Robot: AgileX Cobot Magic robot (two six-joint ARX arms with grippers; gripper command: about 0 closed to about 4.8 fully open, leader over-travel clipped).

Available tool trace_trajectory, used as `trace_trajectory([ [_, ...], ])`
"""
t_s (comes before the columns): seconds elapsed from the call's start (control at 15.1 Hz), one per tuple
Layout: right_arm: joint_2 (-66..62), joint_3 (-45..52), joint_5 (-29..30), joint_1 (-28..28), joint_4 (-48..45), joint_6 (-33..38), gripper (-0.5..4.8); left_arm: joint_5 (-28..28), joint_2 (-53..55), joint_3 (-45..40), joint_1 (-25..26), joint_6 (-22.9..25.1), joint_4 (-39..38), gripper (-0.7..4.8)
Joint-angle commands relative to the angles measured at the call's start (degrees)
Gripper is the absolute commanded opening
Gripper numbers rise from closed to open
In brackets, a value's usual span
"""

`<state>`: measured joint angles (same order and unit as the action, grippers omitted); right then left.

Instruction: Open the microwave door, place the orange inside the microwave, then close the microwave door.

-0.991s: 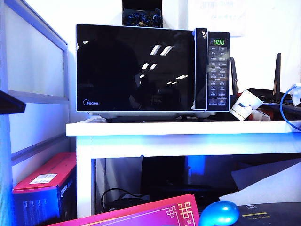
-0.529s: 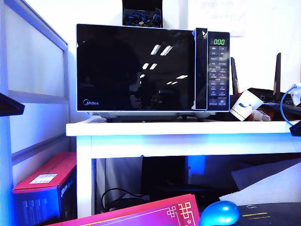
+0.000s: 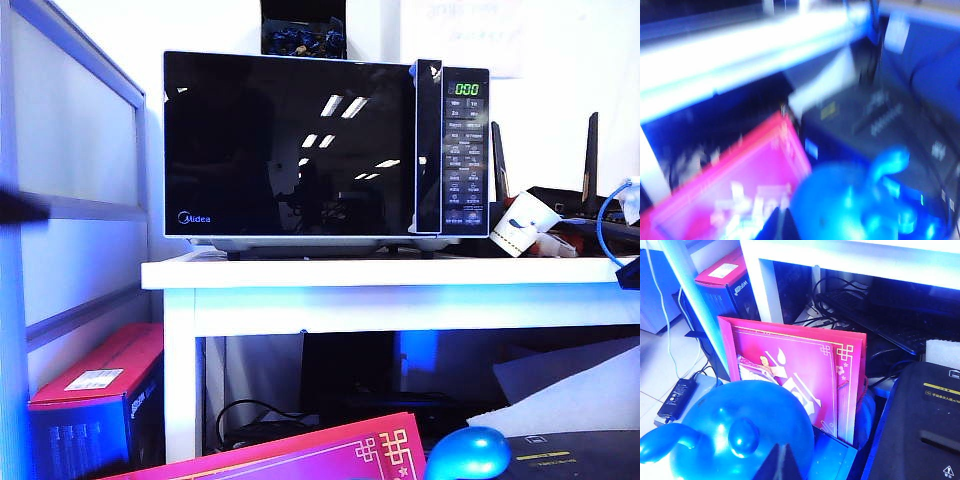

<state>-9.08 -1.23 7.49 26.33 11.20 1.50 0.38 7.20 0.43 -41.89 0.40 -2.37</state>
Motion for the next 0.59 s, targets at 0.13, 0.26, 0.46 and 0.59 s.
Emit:
trace_trajectory([
  [0.13,0.04,0.26,0.04,0.00,0.07,0.13,-0.01,-0.17,-1.03,-0.04,7.56,0.22,0.87,-0.05],
  [0.26,0.11,0.26,0.04,0.00,0.07,0.13,-0.01,-0.70,-4.46,-0.04,12.79,0.22,0.00,-0.04],
  [0.46,0.09,0.26,0.07,0.00,0.07,0.13,-0.01,-0.55,-7.23,-0.04,17.57,0.22,-0.20,-0.05],
  [0.59,0.13,0.26,0.04,0.00,0.07,0.13,-0.01,-0.59,-7.23,-0.04,19.98,0.22,-0.31,-0.05],
])
